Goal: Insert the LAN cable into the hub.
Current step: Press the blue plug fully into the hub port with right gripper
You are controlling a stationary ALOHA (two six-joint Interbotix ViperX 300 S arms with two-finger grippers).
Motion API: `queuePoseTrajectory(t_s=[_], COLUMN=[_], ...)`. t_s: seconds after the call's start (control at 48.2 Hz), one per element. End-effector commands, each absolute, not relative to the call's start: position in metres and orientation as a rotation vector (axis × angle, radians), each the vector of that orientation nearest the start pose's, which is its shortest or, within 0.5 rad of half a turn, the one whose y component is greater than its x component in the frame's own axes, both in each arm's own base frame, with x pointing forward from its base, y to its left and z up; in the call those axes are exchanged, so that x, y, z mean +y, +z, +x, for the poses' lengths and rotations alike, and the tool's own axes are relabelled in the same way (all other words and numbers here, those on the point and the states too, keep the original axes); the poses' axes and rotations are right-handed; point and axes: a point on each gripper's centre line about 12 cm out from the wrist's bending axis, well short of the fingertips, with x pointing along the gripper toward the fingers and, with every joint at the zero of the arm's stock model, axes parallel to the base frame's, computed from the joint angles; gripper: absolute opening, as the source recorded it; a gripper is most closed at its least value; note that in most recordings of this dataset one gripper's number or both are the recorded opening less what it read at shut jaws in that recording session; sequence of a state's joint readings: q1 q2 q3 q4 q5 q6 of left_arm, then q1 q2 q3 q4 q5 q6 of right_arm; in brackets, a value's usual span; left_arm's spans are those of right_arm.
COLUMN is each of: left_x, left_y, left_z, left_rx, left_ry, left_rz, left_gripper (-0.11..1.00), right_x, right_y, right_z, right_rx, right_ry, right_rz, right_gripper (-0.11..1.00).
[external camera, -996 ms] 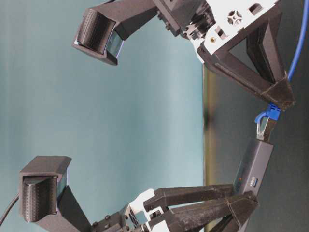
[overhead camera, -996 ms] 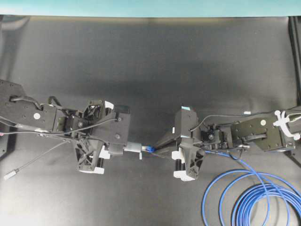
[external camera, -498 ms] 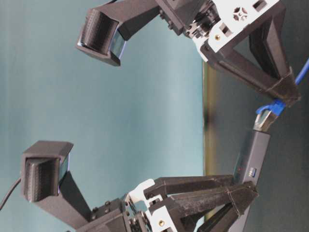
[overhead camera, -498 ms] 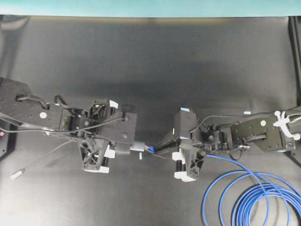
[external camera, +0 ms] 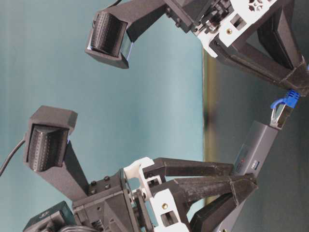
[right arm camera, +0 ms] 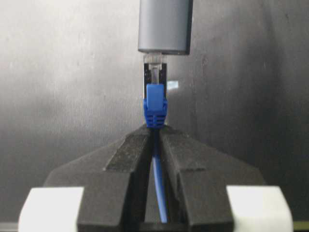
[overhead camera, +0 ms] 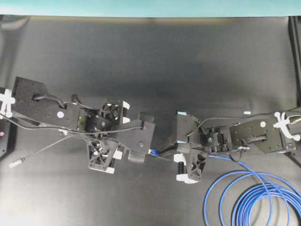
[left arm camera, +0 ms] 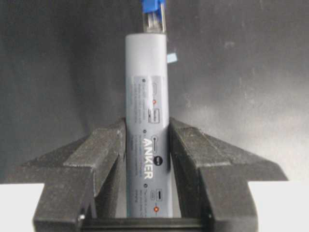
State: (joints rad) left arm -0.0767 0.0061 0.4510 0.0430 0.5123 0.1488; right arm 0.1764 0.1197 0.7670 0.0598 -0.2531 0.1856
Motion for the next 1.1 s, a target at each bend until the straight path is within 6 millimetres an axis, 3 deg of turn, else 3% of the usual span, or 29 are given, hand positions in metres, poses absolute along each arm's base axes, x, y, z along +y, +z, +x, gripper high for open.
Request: queuePoseTrajectory(t_s=[0.0, 1.08], left_x=[-0.03, -0.039], left_y=[0.206, 0.204], left_z=[0.4, 0.409], left_rx=[0.93, 0.933], left_ry=[-0.144, -0.154], left_rz=[0.227, 0.22], left_gripper=[0.28, 0.28], right_x=[0.066, 0.053], right_y=[0.126, 0.129], right_z=[0.379, 0.386], right_rx=[0.612, 0.599], right_ry=[0.086, 0.056], right_rz=[0.175, 0.177], right_gripper=[0.04, 0.04])
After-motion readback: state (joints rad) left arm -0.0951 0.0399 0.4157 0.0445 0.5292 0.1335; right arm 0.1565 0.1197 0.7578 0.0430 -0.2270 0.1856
